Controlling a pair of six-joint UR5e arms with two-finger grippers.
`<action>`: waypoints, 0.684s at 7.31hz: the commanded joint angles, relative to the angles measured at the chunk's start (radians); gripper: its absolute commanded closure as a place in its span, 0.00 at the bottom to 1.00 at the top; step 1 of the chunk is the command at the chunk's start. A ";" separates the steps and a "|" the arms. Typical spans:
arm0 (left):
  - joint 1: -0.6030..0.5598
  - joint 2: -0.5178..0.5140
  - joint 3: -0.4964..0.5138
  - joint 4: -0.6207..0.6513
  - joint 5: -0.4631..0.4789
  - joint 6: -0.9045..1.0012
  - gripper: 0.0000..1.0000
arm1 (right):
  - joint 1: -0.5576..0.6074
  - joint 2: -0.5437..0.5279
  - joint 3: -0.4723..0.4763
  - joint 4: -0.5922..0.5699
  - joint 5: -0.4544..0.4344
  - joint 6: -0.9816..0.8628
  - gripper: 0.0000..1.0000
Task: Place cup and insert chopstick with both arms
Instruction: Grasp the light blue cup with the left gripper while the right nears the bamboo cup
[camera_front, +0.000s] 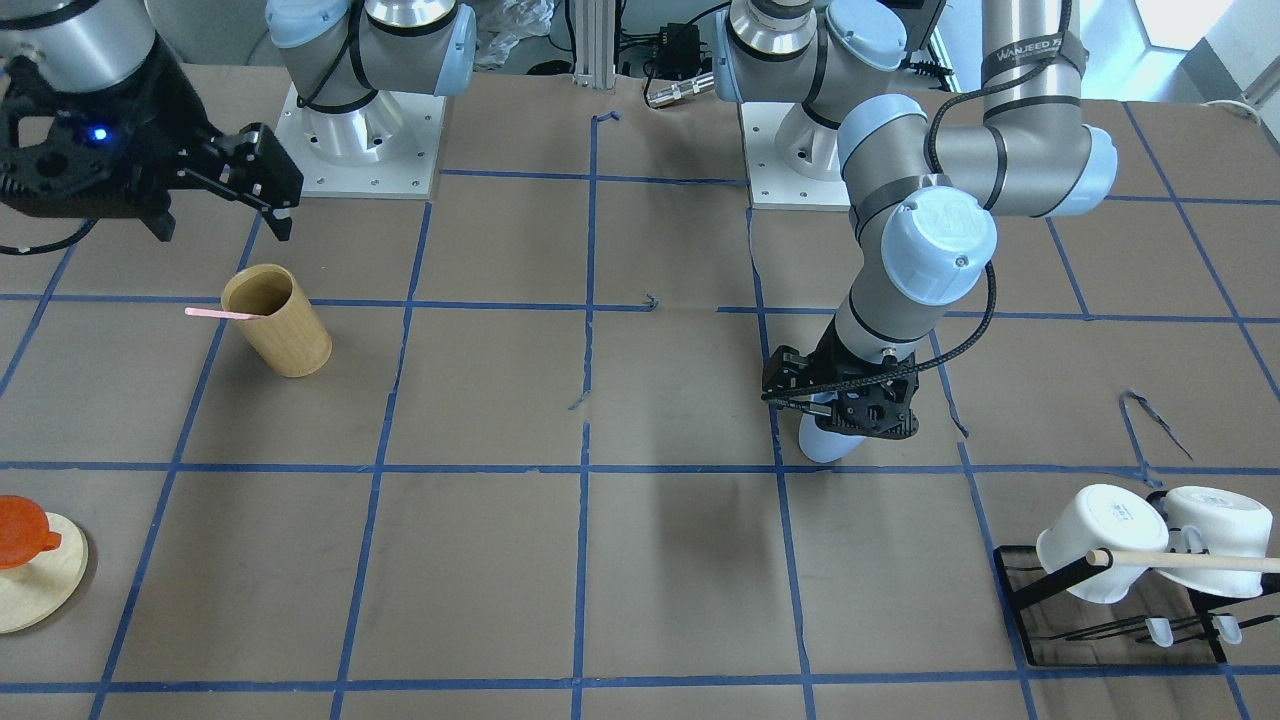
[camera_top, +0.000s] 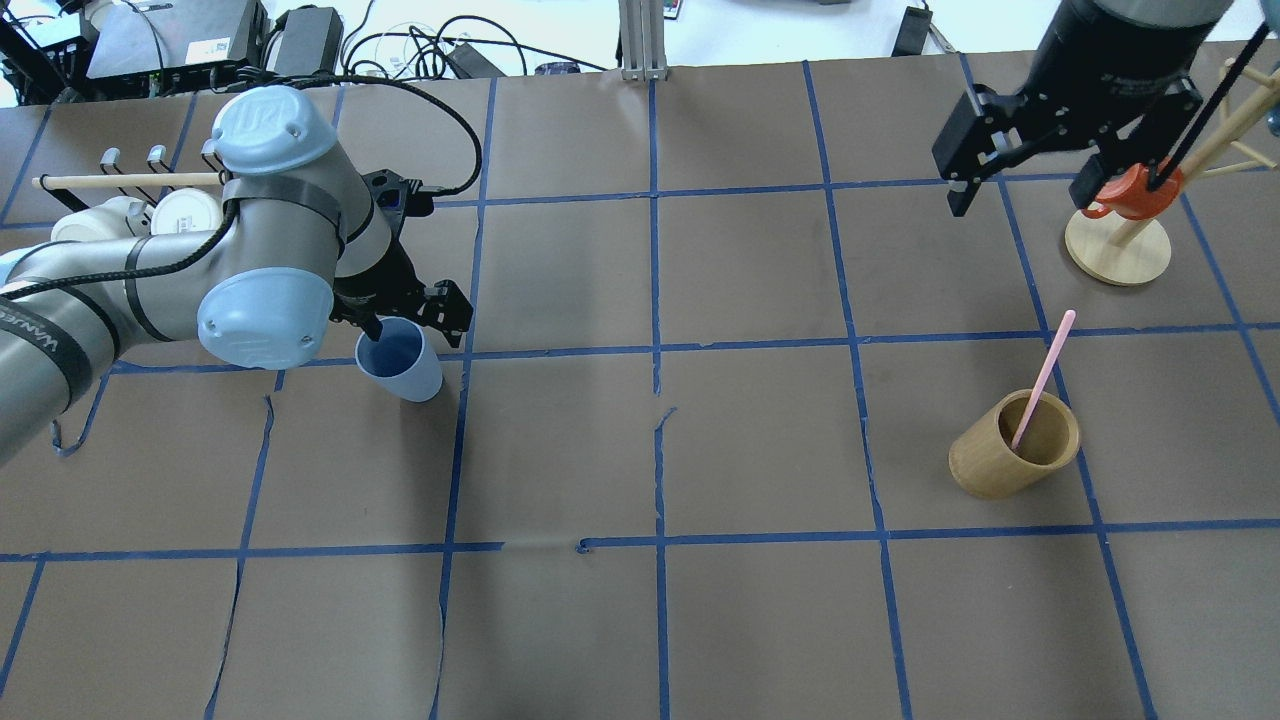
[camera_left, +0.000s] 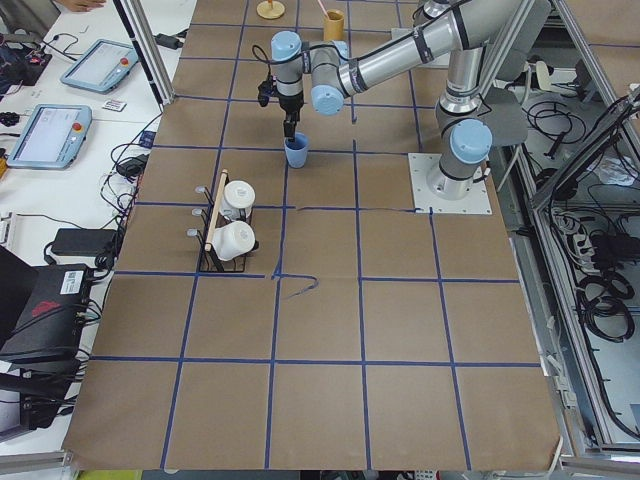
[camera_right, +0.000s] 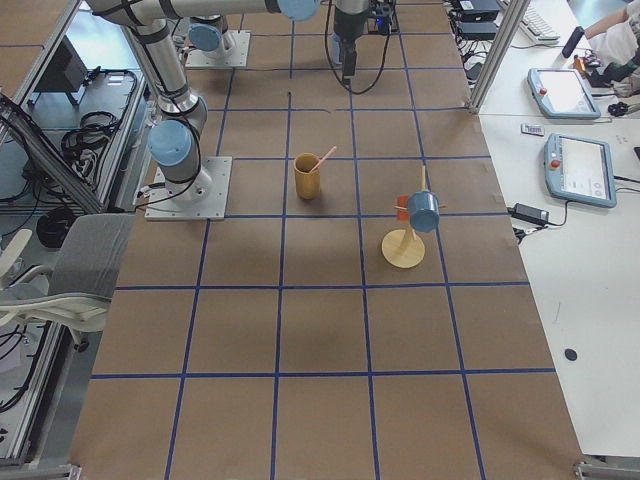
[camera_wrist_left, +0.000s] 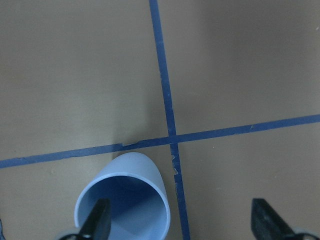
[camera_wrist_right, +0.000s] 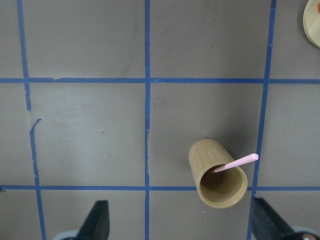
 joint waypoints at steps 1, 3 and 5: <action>0.000 -0.032 -0.012 0.013 0.007 -0.012 0.82 | -0.056 -0.031 0.091 0.002 -0.023 -0.006 0.00; 0.000 -0.037 -0.006 0.016 0.008 -0.004 1.00 | -0.063 -0.012 0.139 -0.089 -0.102 -0.052 0.00; -0.006 -0.017 0.010 0.016 0.008 -0.070 1.00 | -0.080 -0.009 0.256 -0.222 -0.110 -0.081 0.00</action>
